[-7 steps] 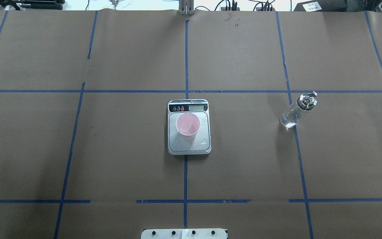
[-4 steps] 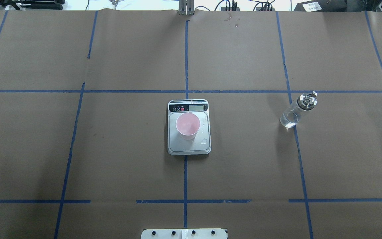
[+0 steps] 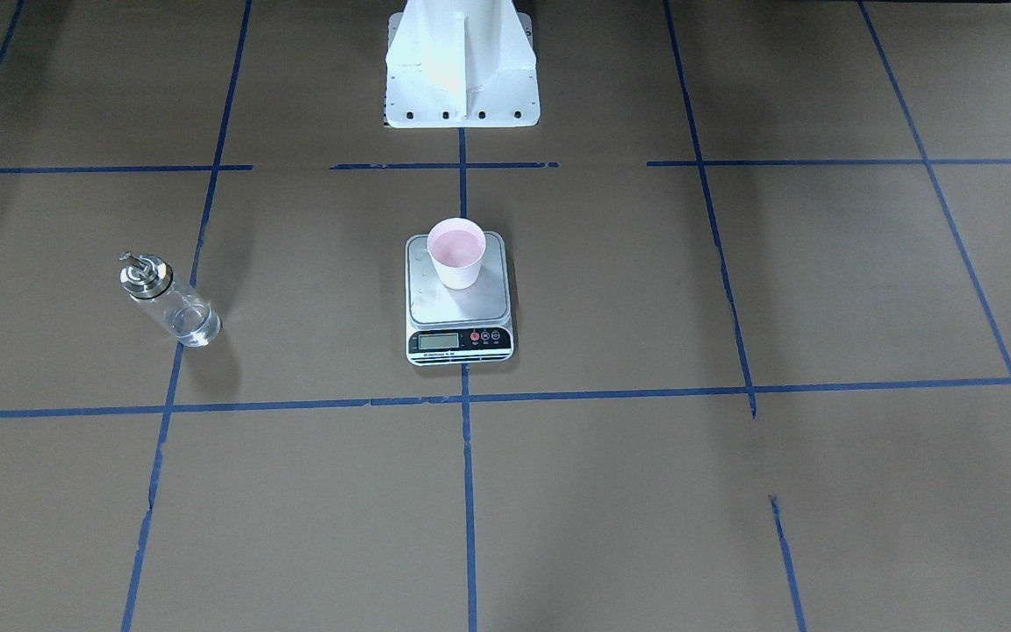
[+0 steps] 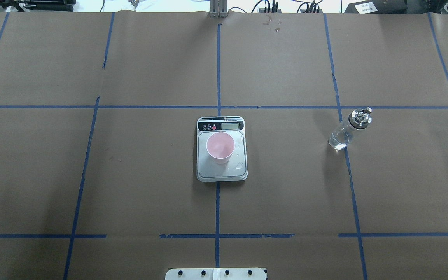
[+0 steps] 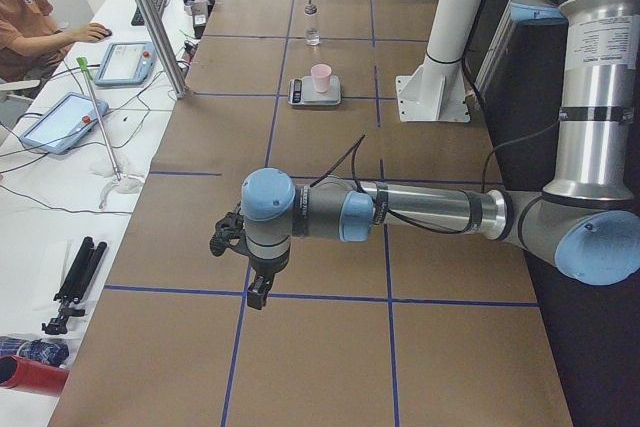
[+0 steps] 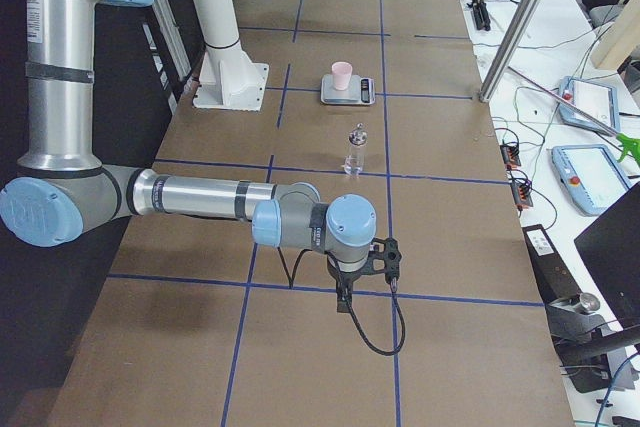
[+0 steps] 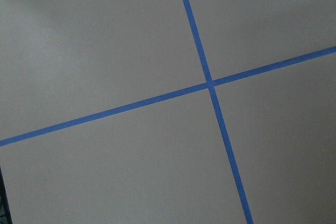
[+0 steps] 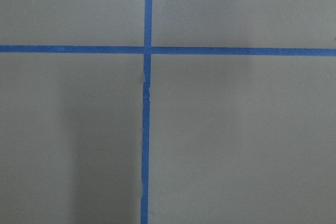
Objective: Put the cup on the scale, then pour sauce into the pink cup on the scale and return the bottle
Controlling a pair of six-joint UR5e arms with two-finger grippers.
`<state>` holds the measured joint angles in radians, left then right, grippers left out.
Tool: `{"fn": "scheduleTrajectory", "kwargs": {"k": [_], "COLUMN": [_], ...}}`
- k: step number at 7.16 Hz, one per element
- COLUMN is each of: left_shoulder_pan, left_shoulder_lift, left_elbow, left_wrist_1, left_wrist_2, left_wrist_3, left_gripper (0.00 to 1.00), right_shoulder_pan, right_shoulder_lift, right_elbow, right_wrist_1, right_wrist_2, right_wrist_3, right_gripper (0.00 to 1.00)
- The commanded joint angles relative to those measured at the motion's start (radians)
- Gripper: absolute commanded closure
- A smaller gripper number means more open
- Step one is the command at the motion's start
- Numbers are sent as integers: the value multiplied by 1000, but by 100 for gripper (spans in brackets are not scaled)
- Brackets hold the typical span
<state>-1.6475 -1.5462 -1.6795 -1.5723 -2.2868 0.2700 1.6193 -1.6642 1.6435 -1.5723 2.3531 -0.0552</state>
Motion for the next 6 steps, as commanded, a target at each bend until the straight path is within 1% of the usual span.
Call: {"fn": "scheduleTrajectory", "kwargs": {"k": [1, 6], "left_shoulder_pan": [0, 49], "left_shoulder_lift": [1, 8], "left_elbow": [9, 24], "left_wrist_1": [0, 5], "left_wrist_2": [1, 1], "left_wrist_3": [0, 0], "left_gripper": [0, 0], "right_shoulder_pan": [1, 1], "right_shoulder_lift": [0, 6], "right_elbow": [7, 9], "right_wrist_1": [0, 0], "right_wrist_2": [0, 0], "right_wrist_3": [0, 0], "right_gripper": [0, 0]}}
